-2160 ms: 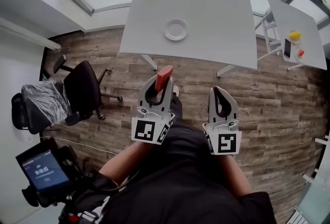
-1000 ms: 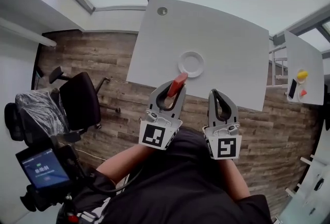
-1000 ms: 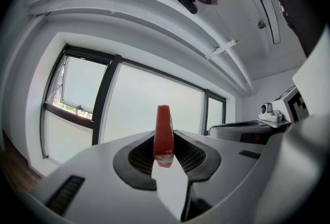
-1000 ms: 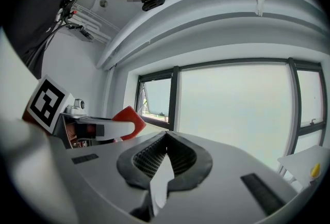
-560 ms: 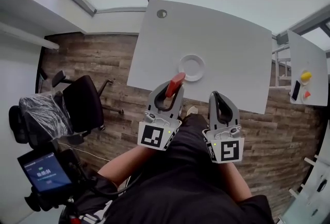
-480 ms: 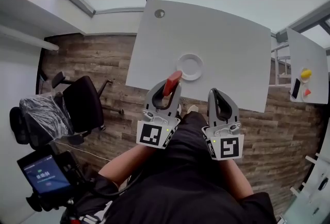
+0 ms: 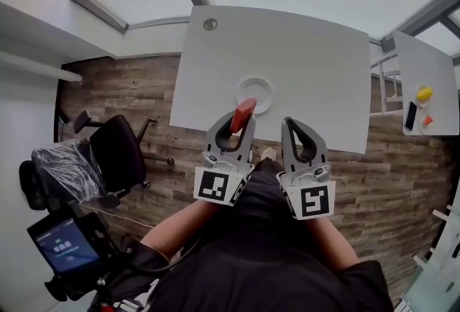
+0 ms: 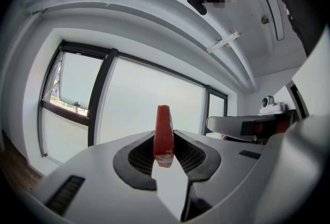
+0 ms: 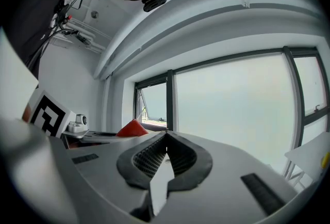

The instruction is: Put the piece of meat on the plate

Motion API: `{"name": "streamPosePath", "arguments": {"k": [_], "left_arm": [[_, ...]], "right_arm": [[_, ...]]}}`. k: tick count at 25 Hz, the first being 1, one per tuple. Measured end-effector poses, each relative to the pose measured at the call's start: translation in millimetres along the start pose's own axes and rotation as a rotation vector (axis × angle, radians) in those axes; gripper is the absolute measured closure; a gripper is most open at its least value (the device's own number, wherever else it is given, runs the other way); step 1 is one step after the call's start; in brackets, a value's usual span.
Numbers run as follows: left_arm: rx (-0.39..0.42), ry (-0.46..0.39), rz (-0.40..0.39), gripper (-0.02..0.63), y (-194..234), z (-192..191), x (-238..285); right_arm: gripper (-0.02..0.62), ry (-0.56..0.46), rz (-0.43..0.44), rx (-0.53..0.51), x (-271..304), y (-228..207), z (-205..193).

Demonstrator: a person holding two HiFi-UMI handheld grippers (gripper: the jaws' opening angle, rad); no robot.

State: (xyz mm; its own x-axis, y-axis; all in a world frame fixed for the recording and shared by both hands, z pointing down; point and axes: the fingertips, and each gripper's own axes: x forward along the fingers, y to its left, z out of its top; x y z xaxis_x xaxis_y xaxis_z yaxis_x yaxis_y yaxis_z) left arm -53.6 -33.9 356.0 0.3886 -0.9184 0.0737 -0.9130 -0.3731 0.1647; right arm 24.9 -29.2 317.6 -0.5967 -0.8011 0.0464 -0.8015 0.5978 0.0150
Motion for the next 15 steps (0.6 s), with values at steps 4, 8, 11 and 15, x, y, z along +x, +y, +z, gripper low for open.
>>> {"name": "streamPosePath", "arguments": {"k": [4, 8, 11, 15], "left_arm": [[0.005, 0.036, -0.011, 0.511, 1, -10, 8], [-0.010, 0.080, 0.006, 0.511, 11, -26, 26], [-0.013, 0.102, 0.004, 0.511, 17, -36, 38], [-0.012, 0.135, 0.000, 0.511, 15, -47, 37]], "right_arm": [[0.591, -0.019, 0.001, 0.006, 3, -7, 2], [0.591, -0.006, -0.004, 0.013, 15, -19, -5], [0.589, 0.002, -0.008, 0.024, 26, -28, -11], [0.591, -0.002, 0.005, 0.015, 25, -27, -7]]}}
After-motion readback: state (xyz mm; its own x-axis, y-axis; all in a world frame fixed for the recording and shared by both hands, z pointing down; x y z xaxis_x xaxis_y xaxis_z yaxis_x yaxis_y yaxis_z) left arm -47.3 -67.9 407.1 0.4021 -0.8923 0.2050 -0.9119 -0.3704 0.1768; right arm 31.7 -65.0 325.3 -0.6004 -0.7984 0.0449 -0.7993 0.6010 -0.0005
